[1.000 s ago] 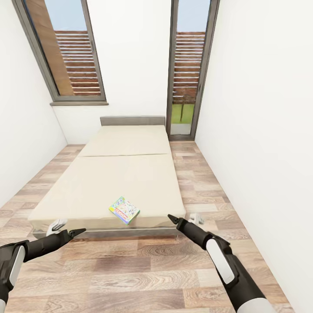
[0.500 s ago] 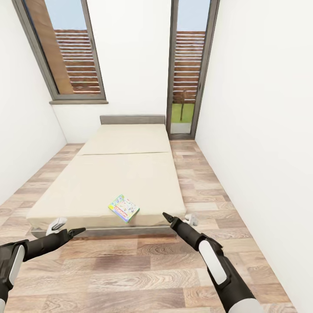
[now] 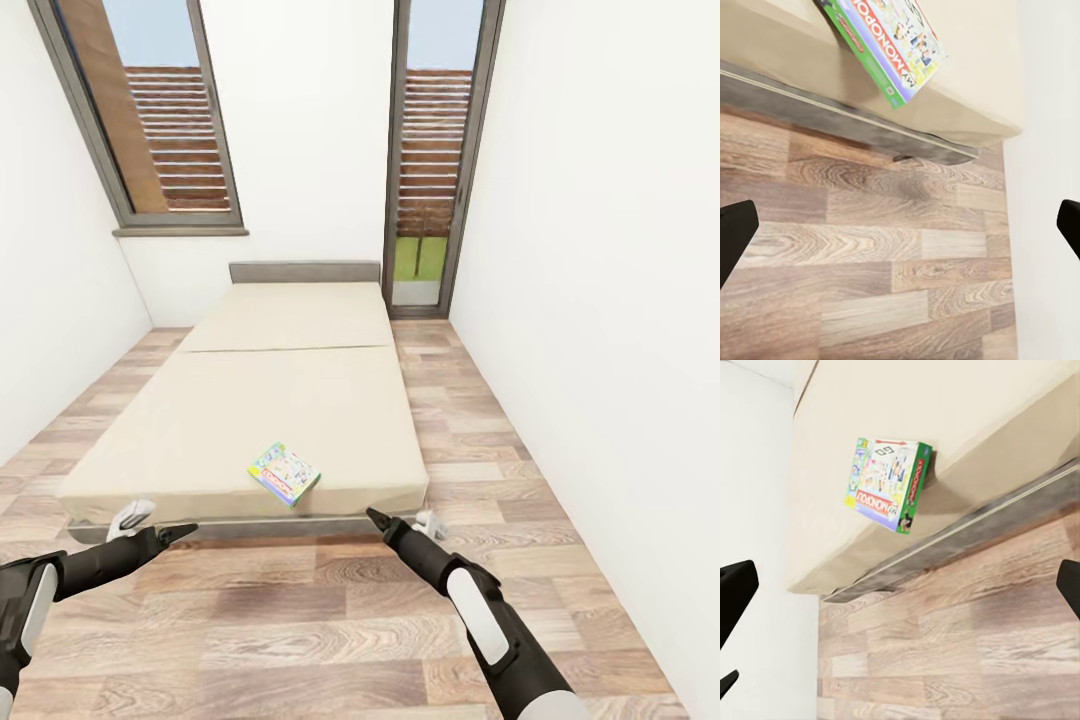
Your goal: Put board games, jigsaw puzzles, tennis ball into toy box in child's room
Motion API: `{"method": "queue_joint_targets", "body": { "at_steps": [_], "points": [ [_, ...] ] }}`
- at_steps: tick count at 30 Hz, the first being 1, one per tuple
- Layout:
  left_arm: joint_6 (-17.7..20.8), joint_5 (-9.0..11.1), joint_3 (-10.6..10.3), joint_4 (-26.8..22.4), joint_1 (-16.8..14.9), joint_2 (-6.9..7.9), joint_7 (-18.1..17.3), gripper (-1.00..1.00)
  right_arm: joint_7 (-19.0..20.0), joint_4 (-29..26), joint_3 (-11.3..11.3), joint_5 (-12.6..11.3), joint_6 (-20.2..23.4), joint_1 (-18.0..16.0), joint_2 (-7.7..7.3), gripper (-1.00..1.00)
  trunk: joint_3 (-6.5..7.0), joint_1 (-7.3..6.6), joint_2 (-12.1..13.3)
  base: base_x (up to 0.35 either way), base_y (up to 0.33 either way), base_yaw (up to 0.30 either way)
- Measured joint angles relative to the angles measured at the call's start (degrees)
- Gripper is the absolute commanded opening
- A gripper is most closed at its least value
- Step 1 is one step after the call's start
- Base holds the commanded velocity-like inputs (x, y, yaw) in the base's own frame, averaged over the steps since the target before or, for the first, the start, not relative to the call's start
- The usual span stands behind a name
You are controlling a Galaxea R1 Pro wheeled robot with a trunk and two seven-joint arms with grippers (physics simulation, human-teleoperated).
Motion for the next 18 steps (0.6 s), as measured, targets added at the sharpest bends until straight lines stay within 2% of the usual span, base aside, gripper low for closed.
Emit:
{"method": "queue_joint_targets", "body": {
  "at_steps": [4, 18],
  "points": [
    [0.0, 0.0, 0.0, 0.0, 0.0, -0.01, -0.2, 1.0, 0.0, 0.0, 0.0, -0.2, 0.2, 0.0, 0.01, 1.0, -0.72, 0.88, -1.6, 0.0, 0.0, 0.0],
    [0.0, 0.2, 0.1, 0.0, 0.0, -0.01, -0.6, 1.0, -0.3, 0.3, -0.3, -0.6, 0.5, 0.0, 0.08, 1.0, -0.72, 0.89, -1.6, 0.0, 0.001, 0.0]
  ]
}}
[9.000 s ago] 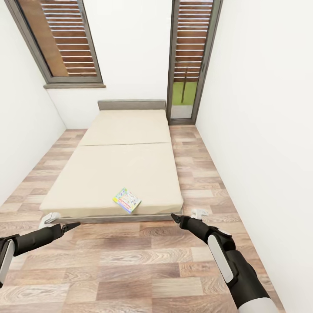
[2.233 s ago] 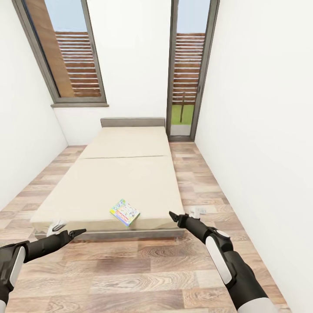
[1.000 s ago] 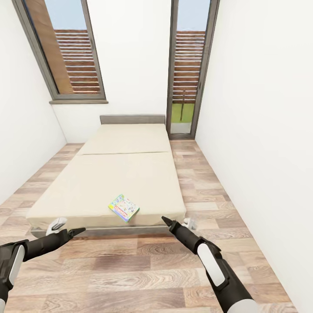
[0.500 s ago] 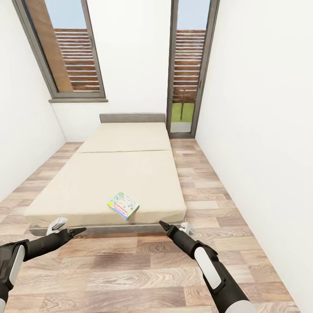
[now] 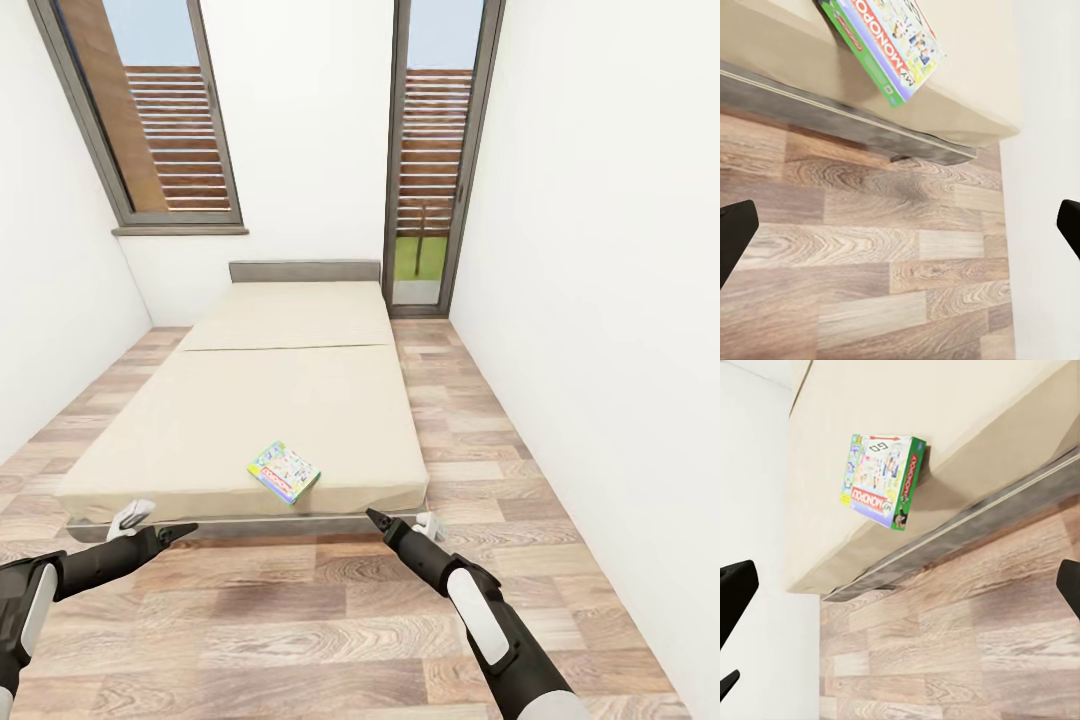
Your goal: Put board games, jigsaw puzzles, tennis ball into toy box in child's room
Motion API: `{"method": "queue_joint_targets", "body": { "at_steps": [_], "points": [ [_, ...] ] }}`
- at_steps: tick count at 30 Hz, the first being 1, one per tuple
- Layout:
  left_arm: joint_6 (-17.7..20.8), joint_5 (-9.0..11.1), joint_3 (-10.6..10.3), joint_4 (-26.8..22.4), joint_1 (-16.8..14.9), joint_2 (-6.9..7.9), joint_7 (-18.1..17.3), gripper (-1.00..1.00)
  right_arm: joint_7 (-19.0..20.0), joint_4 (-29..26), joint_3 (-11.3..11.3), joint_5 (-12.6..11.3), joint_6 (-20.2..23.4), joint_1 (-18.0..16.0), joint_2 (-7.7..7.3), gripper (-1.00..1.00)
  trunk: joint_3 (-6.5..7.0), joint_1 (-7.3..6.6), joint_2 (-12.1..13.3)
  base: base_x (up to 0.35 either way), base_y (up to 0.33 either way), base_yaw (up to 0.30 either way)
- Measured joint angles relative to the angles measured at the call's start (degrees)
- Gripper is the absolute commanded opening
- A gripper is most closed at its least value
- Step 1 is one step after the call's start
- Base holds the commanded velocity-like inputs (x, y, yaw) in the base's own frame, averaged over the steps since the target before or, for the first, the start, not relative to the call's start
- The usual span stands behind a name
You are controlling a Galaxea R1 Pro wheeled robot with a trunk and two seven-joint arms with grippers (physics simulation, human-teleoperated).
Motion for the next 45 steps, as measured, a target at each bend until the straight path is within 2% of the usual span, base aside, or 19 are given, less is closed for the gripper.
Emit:
{"method": "queue_joint_targets", "body": {
  "at_steps": [23, 45],
  "points": [
    [0.1, 0.0, 0.0, 0.0, 0.0, 0.01, 0.0, 1.0, 0.4, -0.2, -0.1, 0.2, -0.5, 0.0, 0.01, 1.0, 0.0, 0.01, 0.0, -0.011, 0.23, 0.0],
    [-0.1, 0.1, 0.1, 0.0, 0.0, 0.0, -0.1, 1.0, 0.3, 0.0, -0.2, 0.2, -0.6, 0.0, 0.02, 1.0, -0.17, 0.21, -0.4, -0.007, 0.02, 0.0]
  ]
}}
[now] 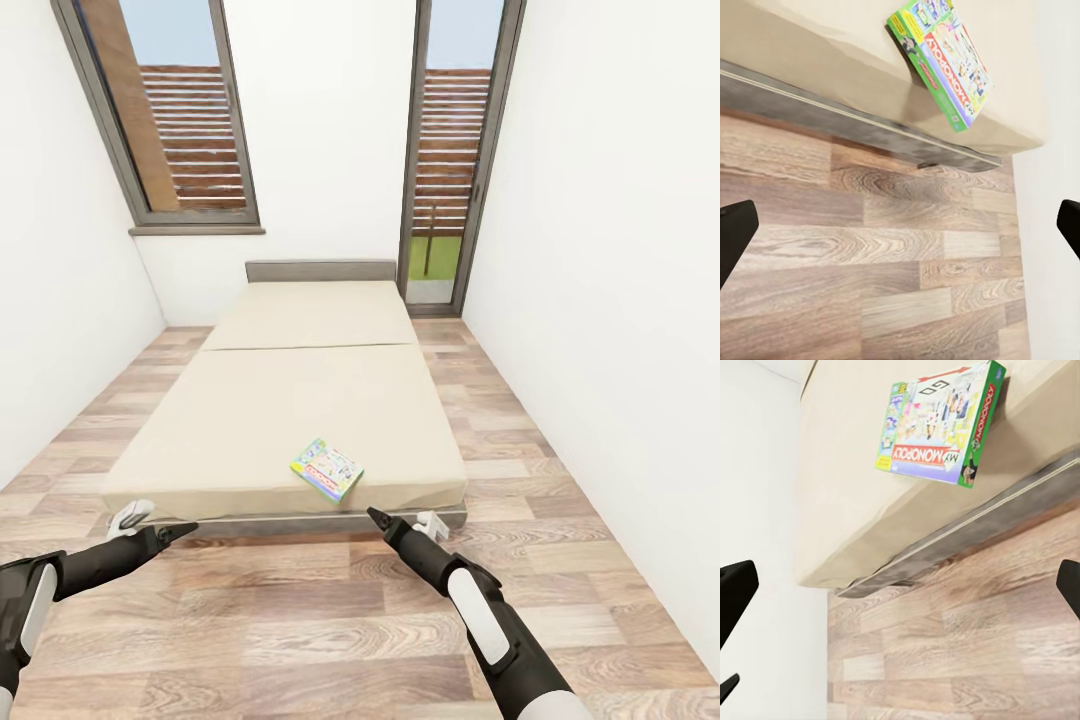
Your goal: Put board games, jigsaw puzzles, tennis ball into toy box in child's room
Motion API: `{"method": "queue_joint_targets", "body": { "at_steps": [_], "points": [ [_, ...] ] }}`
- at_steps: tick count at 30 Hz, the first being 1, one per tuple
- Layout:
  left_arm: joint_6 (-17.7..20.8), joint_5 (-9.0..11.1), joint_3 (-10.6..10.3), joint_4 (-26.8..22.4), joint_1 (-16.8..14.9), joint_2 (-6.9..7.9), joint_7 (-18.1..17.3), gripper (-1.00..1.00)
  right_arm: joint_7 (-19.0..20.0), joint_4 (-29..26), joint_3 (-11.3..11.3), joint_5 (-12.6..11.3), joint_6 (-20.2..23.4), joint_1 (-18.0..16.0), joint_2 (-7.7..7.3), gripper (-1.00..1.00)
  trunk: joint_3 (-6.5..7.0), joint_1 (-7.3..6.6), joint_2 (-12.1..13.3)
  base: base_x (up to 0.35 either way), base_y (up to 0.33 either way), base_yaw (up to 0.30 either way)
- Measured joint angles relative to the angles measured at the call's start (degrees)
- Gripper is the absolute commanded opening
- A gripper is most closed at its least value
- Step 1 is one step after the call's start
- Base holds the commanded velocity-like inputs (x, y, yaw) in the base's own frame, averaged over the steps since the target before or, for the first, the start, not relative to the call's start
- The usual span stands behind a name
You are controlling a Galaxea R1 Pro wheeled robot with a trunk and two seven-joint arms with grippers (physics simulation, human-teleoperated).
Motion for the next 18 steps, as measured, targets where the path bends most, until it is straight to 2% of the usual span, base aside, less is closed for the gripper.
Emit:
{"method": "queue_joint_targets", "body": {
  "at_steps": [18],
  "points": [
    [0.3, 0.1, 0.0, 0.0, 0.0, -0.35, -0.1, 1.0, 0.3, 0.1, 0.0, -1.2, -2.9, 0.0, 0.01, 1.0, -3.23, 3.95, -7.2, 0.0, 0.0, 0.0]
  ]
}}
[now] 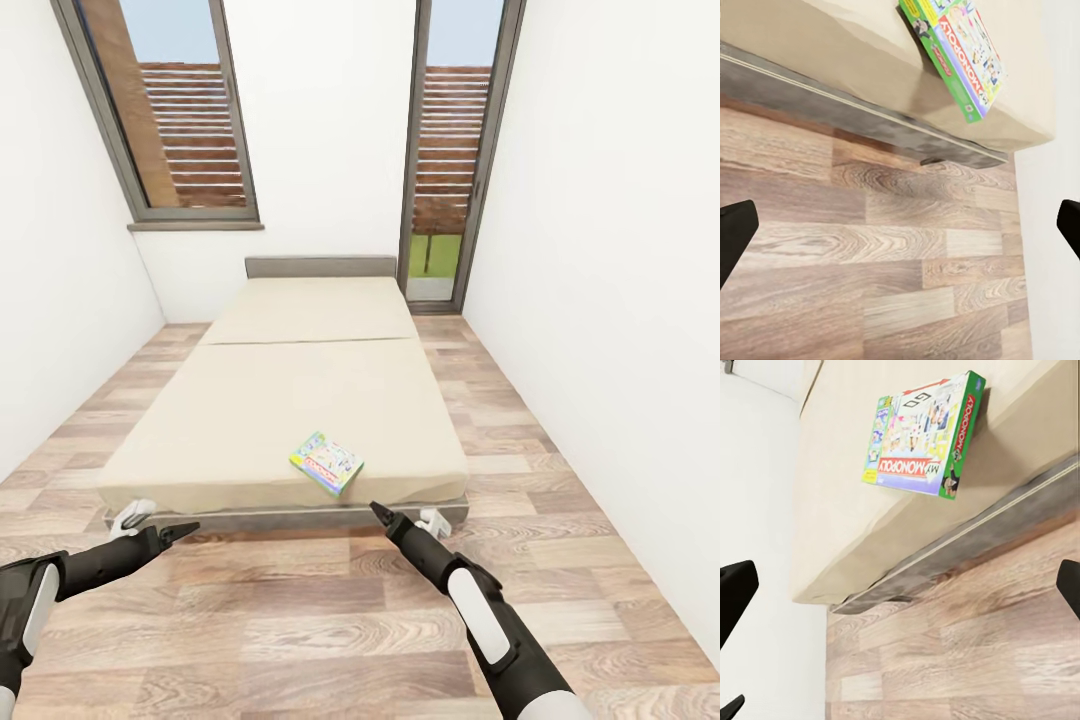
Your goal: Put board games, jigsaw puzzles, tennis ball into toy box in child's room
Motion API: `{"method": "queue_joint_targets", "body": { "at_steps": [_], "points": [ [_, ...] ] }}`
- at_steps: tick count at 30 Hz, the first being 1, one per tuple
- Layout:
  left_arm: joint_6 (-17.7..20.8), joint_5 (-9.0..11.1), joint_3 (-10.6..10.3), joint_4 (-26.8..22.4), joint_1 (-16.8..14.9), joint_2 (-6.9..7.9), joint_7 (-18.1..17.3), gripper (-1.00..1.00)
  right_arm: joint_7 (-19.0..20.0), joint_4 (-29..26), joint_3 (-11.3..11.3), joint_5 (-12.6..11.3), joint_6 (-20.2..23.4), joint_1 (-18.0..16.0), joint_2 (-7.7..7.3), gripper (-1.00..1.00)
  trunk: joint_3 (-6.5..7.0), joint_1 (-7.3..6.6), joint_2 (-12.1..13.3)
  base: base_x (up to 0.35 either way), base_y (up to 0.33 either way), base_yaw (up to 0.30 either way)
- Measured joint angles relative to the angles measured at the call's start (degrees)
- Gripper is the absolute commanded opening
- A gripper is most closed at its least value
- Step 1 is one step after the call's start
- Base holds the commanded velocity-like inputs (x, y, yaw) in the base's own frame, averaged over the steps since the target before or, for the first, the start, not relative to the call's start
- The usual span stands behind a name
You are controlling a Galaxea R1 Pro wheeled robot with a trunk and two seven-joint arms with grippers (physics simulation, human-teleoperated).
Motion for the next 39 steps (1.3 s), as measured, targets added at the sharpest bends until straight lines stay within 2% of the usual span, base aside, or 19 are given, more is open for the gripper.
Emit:
{"method": "queue_joint_targets", "body": {
  "at_steps": [2, 4, 8, 11, 13, 23, 39],
  "points": [
    [0.0, 0.0, 0.0, 0.0, 0.0, 0.0, 0.0, 1.0, 0.0, 0.0, 0.0, 0.0, -0.1, 0.0, -0.01, 1.0, -0.36, 0.44, -0.8, 0.0, 0.0, 0.0],
    [0.6, 0.5, 0.7, 0.1, 0.6, 0.64, -0.7, 1.0, 0.7, 0.6, -0.6, -0.6, -0.8, 0.1, 0.64, 1.0, -0.36, 0.44, -0.8, 0.0, 0.0, 0.0],
    [1.9, 1.4, 1.9, 0.1, 0.5, 0.56, -2.0, 1.0, 2.0, 1.9, -1.8, -1.9, -2.1, 0.1, 1.46, 1.0, -0.36, 0.44, -0.8, 0.0, 0.0, 0.0],
    [2.0, 1.2, 1.2, 0.1, 0.3, -0.35, -2.5, 1.0, 1.3, 1.0, -1.2, -2.9, -1.8, 0.1, 1.8, 1.0, -0.36, 0.44, -0.8, 0.0, 0.0, 0.0],
    [1.9, 1.4, 0.8, 0.1, 0.2, -0.87, -1.9, 1.0, 0.8, 0.4, -1.3, -2.5, -1.6, 0.1, 2.09, 1.0, -0.36, 0.44, -0.8, 0.0, 0.0, 0.0],
    [2.0, 1.7, 0.5, 0.1, 0.2, -1.39, -1.0, 1.0, 0.4, -0.2, -1.5, -4.8, -1.6, 0.1, 2.1, 1.0, -0.36, 0.43, -0.8, 0.033, 0.02, 0.0],
    [1.9, 1.8, 0.5, 0.1, 0.2, -1.5, -1.0, 1.0, 0.3, -0.2, -1.5, -5.0, -1.5, 0.1, 2.1, 1.0, -0.36, 0.43, -0.8, 0.063, 0.019, 0.0]
  ]
}}
